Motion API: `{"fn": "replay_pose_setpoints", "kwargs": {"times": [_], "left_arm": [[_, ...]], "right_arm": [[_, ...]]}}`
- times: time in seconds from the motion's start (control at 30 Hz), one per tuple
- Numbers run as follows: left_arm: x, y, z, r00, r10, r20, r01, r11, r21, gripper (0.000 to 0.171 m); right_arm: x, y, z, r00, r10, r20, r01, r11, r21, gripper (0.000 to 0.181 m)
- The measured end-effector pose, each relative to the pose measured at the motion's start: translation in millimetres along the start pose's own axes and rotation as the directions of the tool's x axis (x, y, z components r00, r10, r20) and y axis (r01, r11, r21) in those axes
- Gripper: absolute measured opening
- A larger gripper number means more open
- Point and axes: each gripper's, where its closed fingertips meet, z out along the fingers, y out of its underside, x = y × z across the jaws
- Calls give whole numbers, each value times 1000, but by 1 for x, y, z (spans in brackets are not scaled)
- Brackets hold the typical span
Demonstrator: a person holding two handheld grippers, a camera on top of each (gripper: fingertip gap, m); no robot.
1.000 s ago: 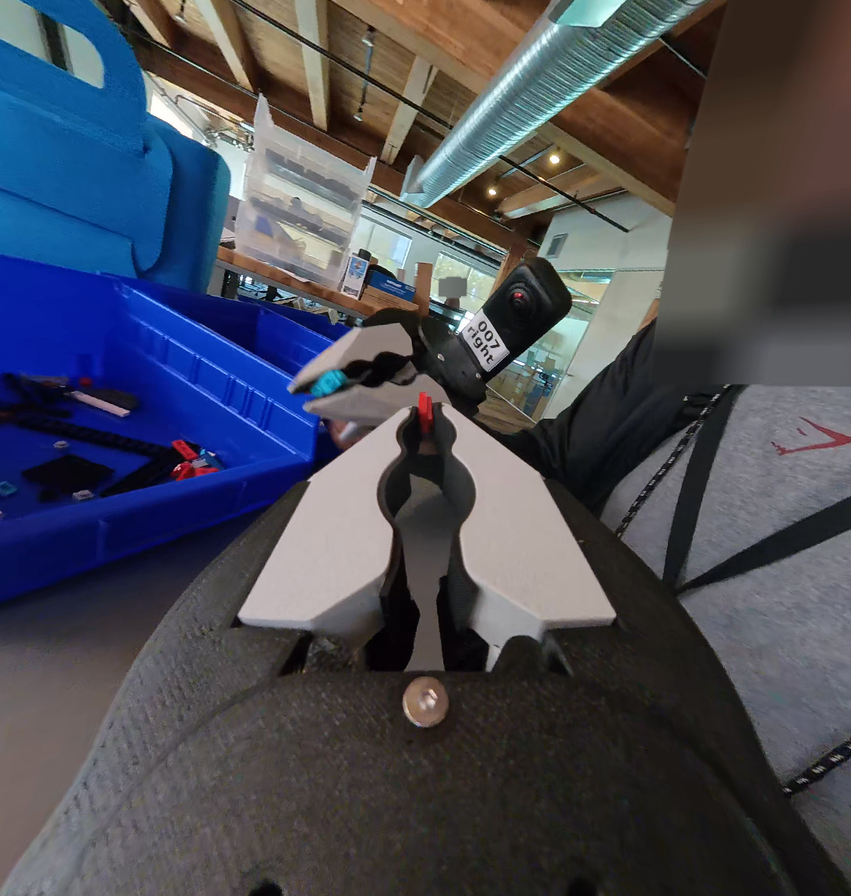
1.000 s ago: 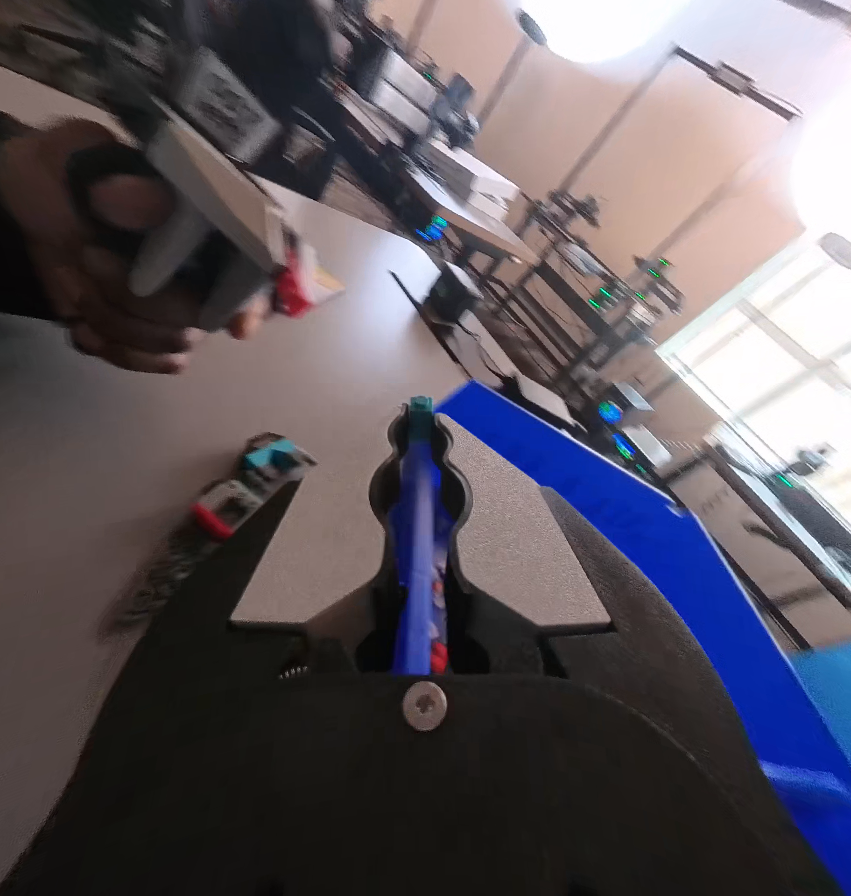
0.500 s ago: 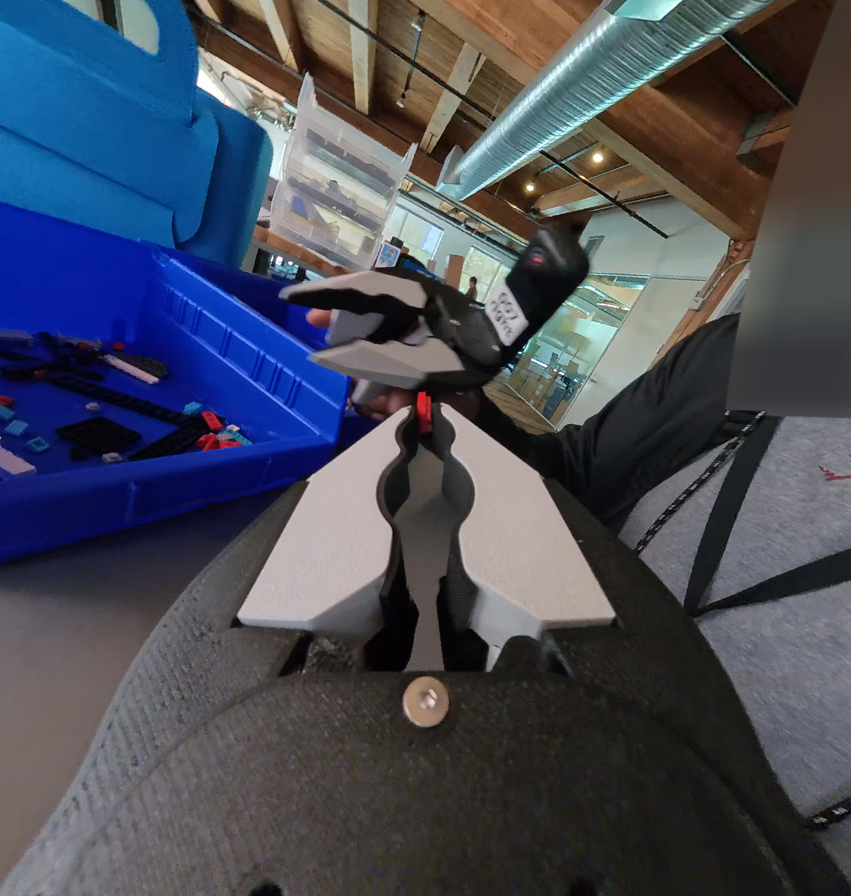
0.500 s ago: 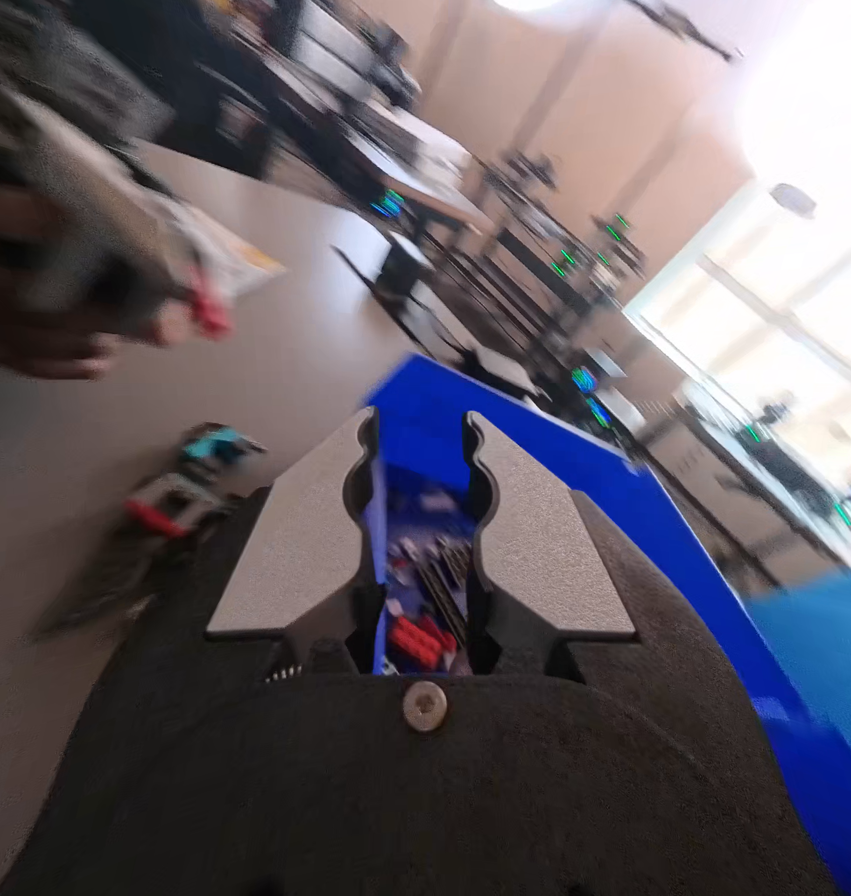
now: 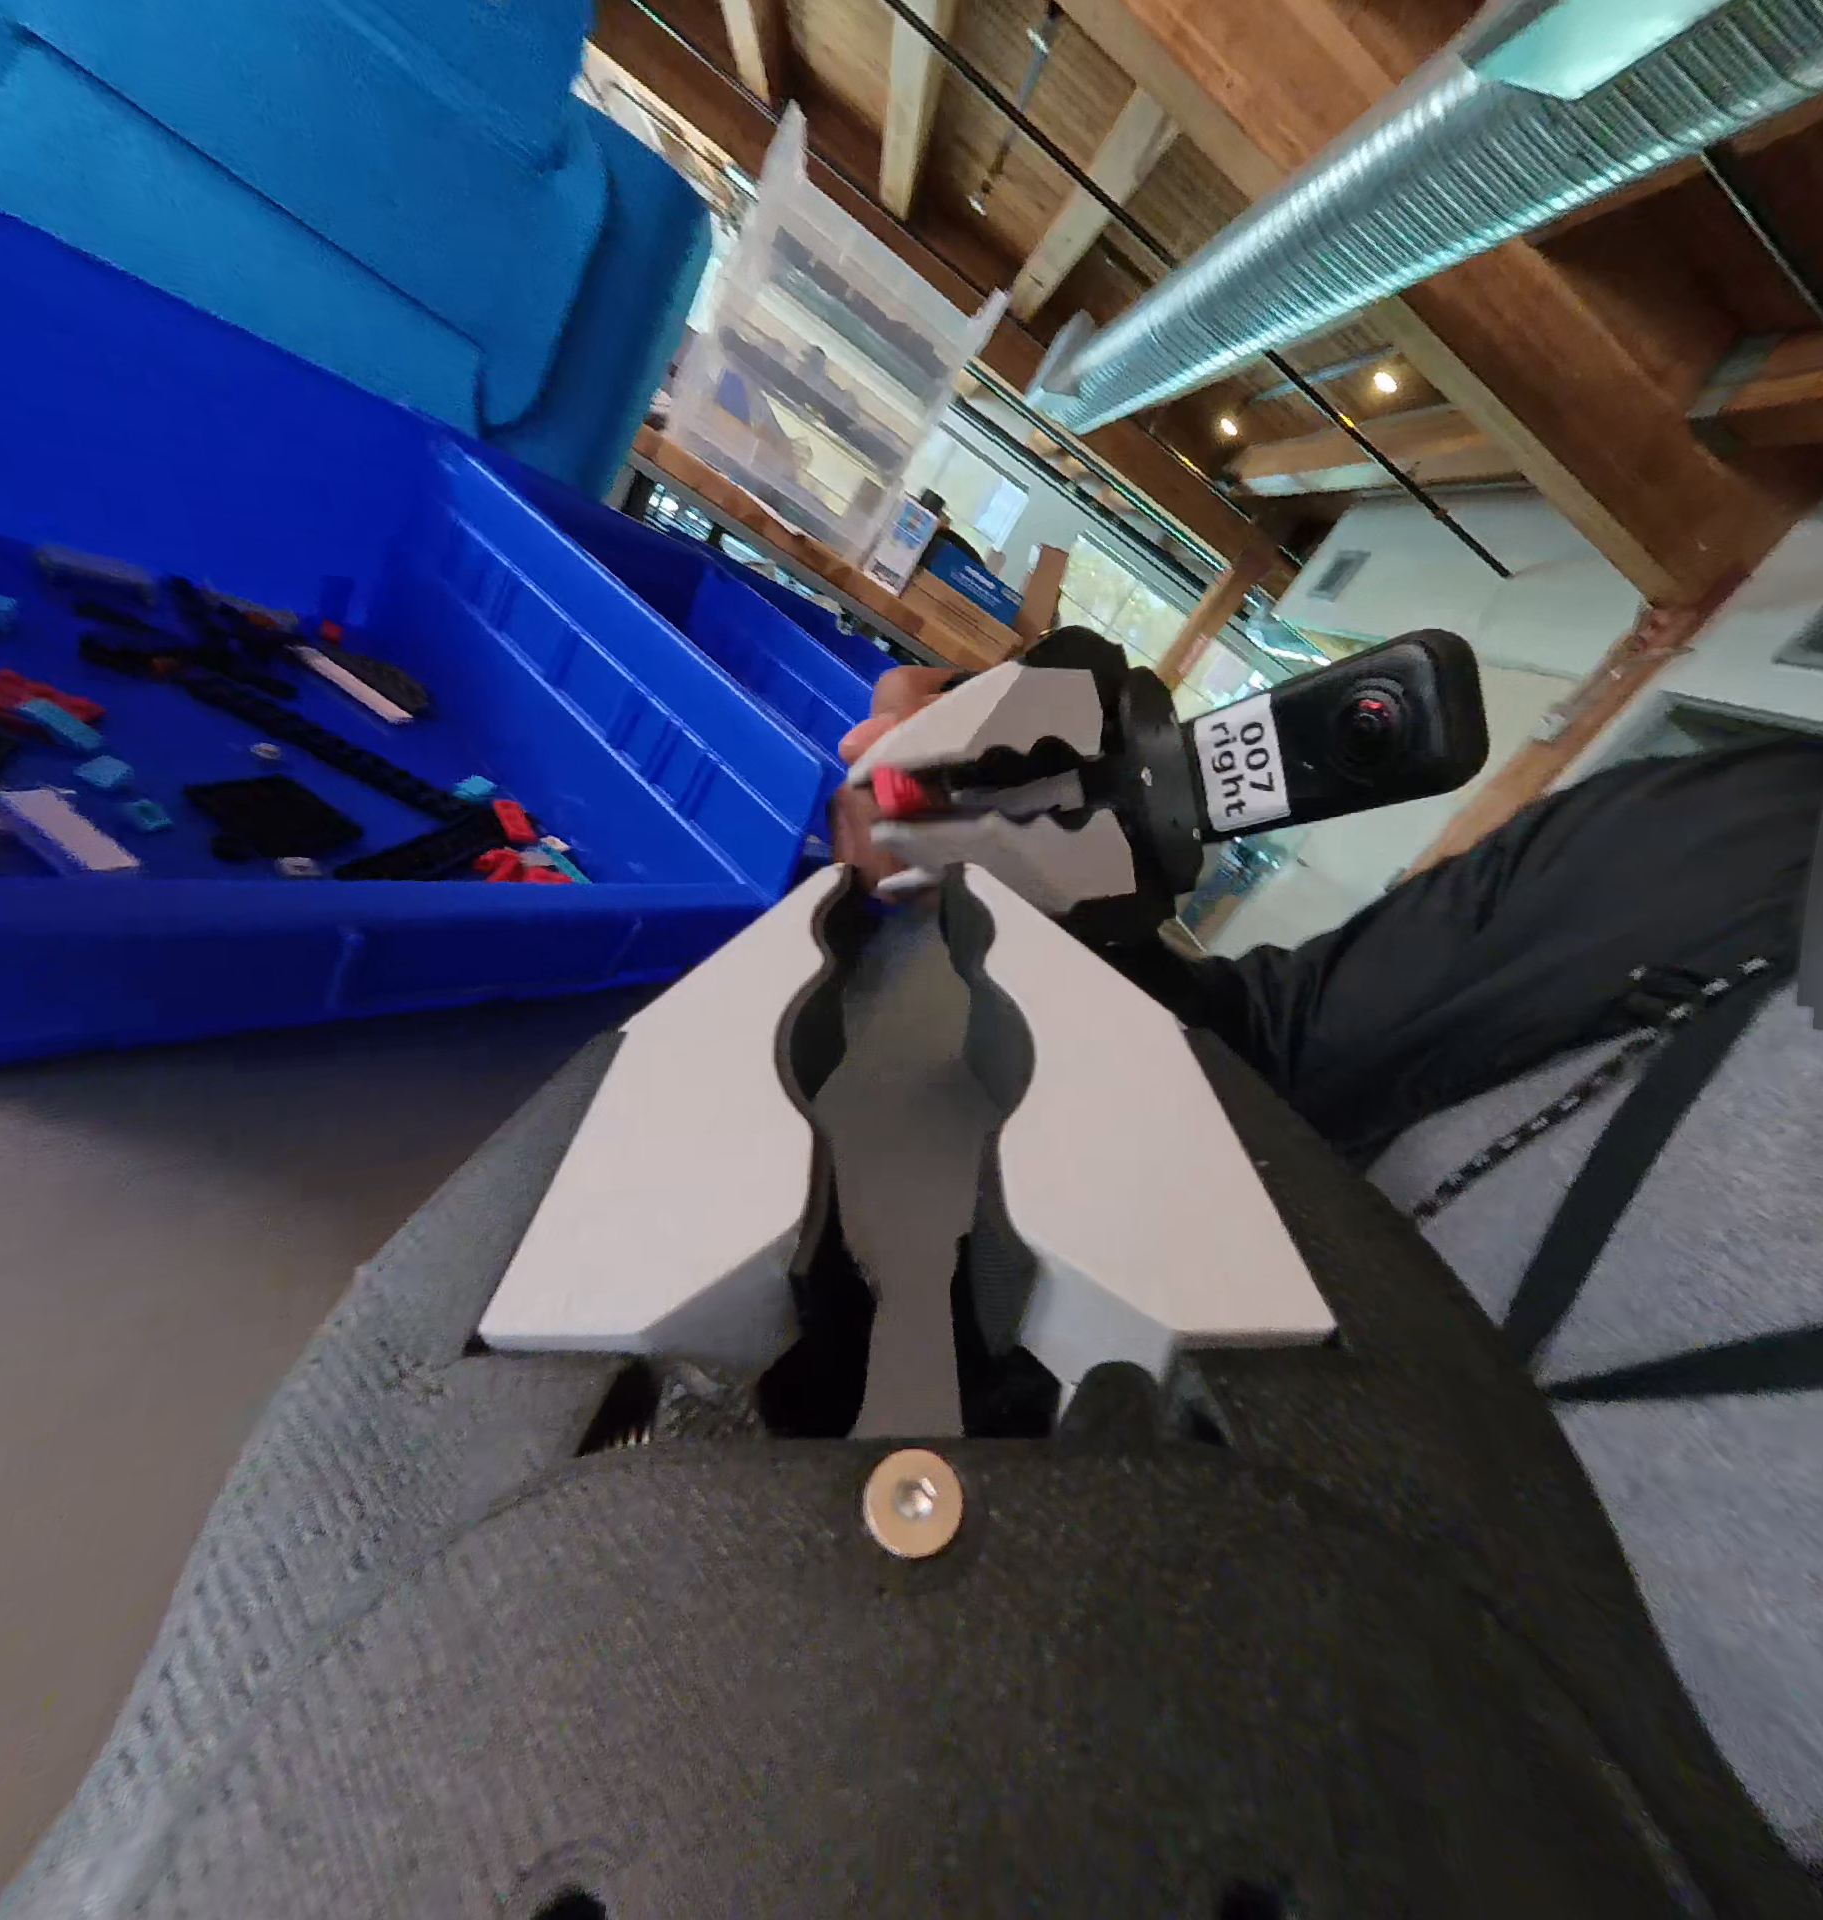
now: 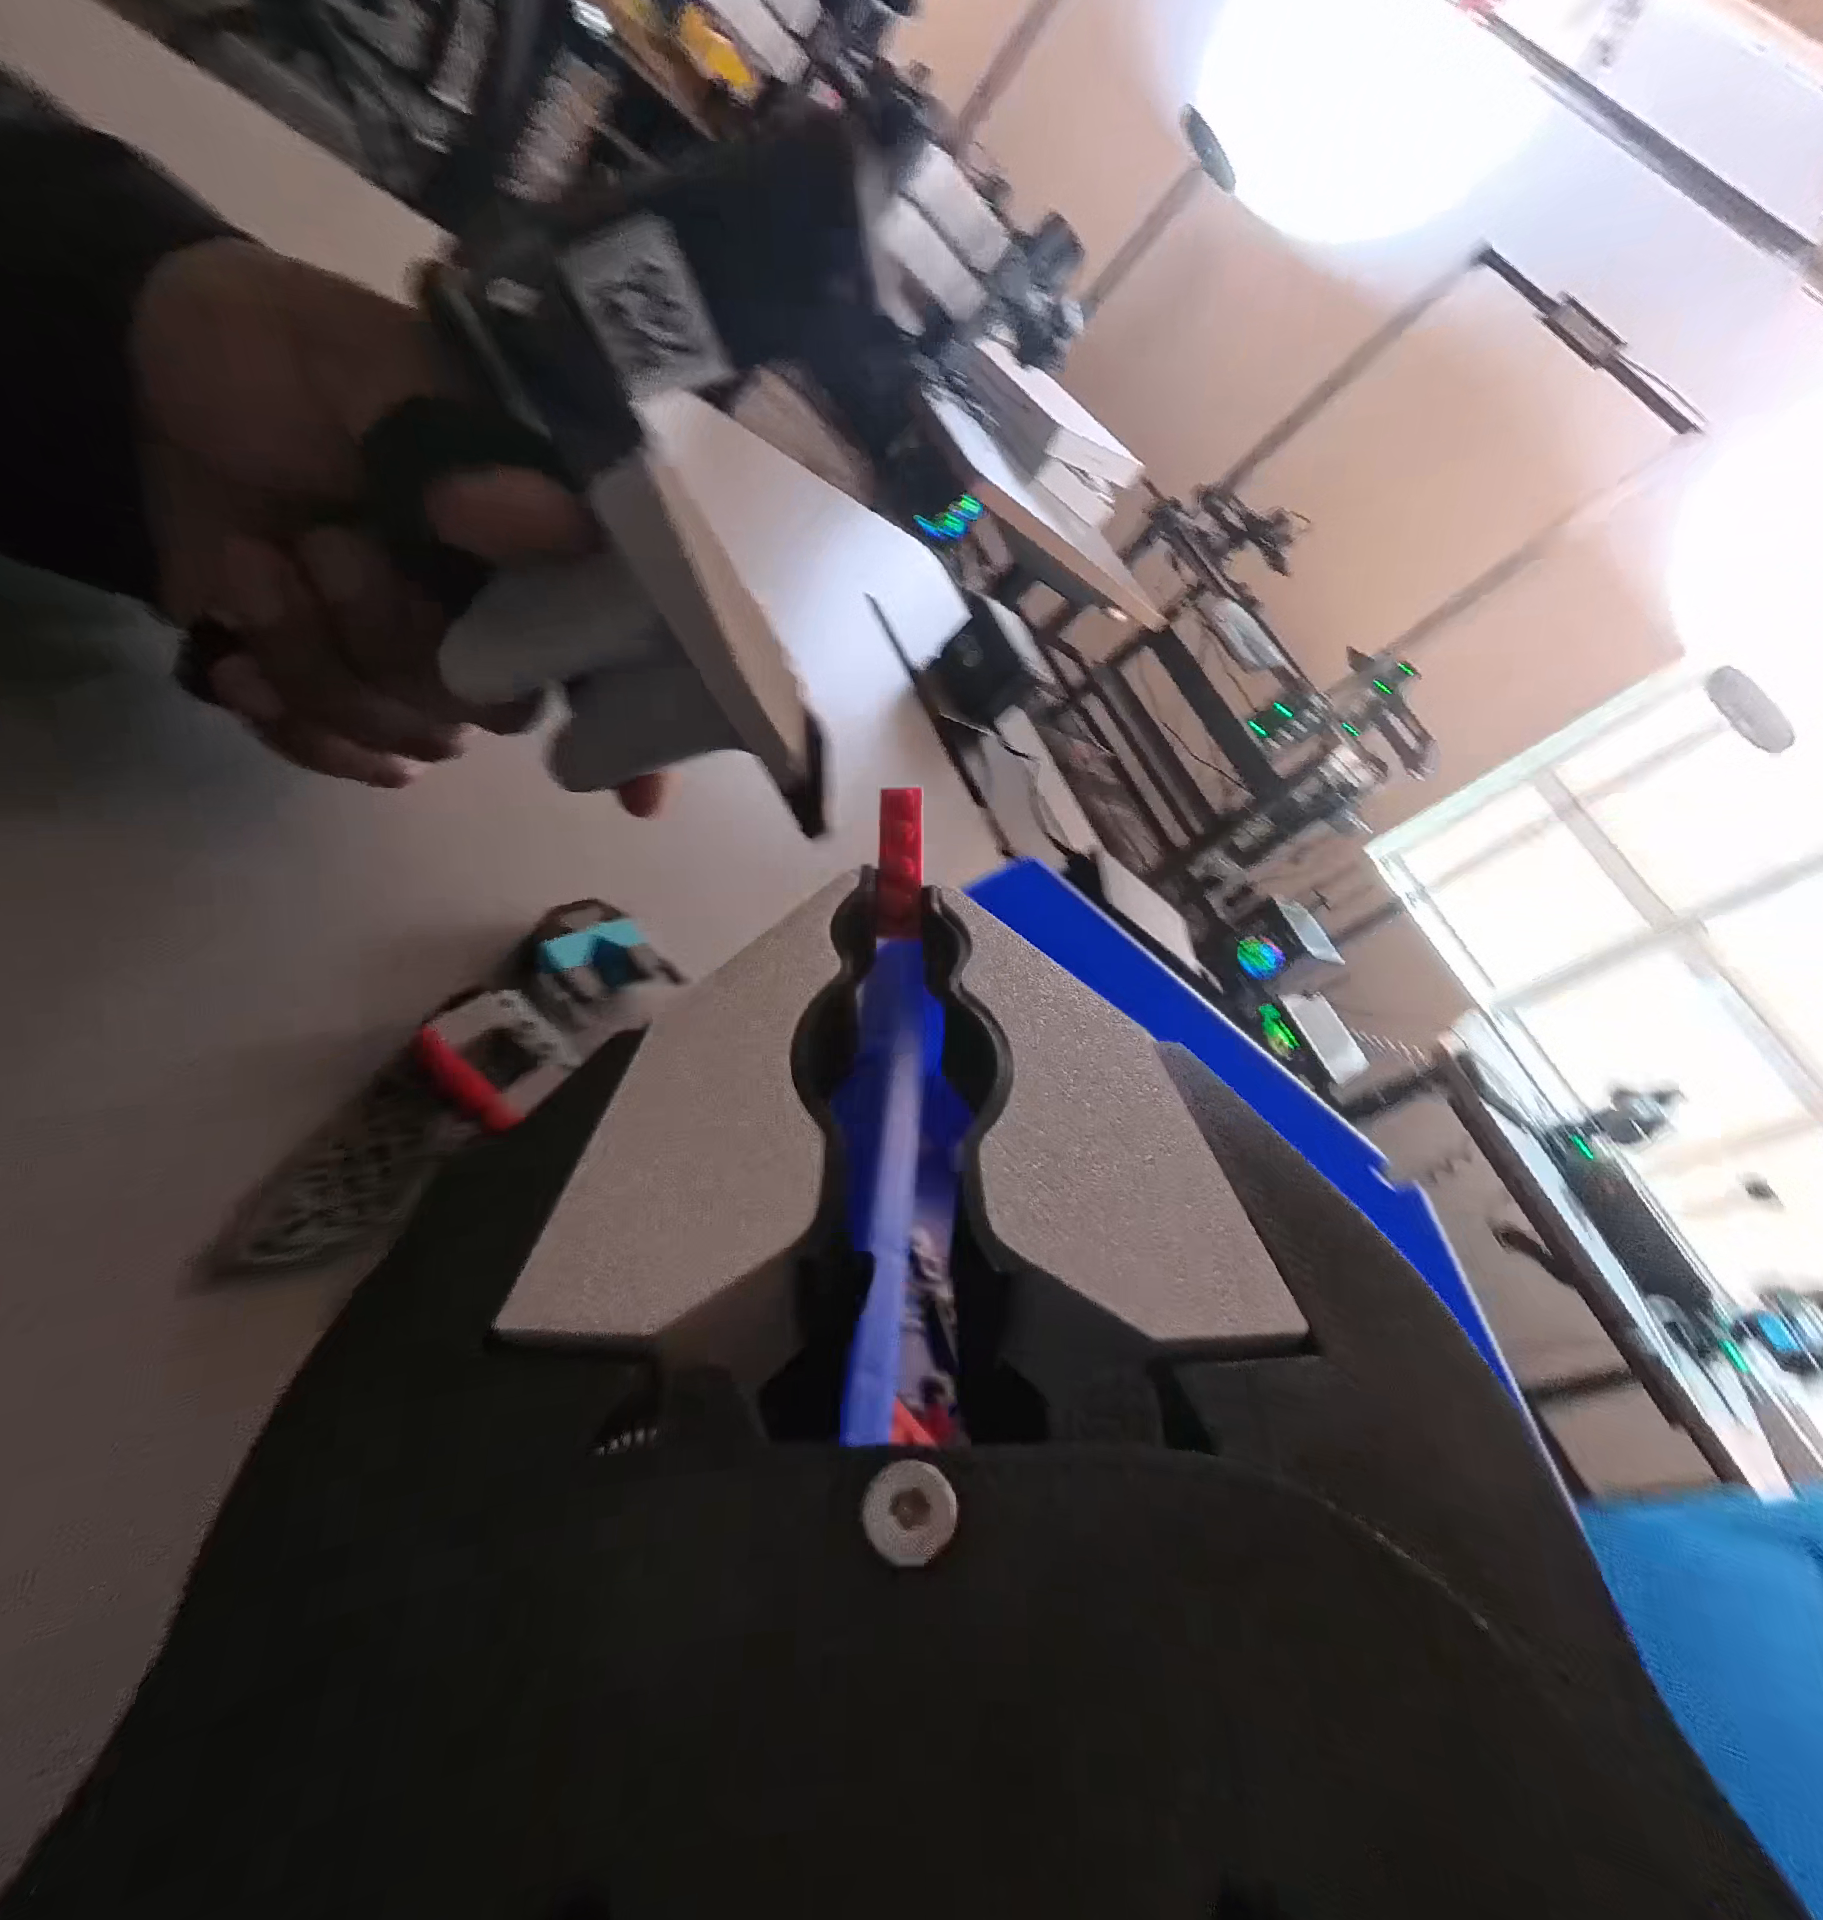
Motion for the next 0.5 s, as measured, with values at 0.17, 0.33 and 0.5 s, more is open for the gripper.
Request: {"fn": "replay_pose_setpoints", "kwargs": {"times": [0.17,0.33,0.5], "left_arm": [[-23,-13,-15,993,-42,108,37,998,48,32],[-37,-5,-21,975,37,219,-28,999,-43,36],[-49,-14,-33,960,34,278,-32,999,-11,36]], "right_arm": [[71,62,-13,929,95,-358,-196,945,-260,20],[78,75,-17,914,131,-384,-255,921,-294,36],[35,38,-2,976,177,-126,-196,967,-163,32]]}}
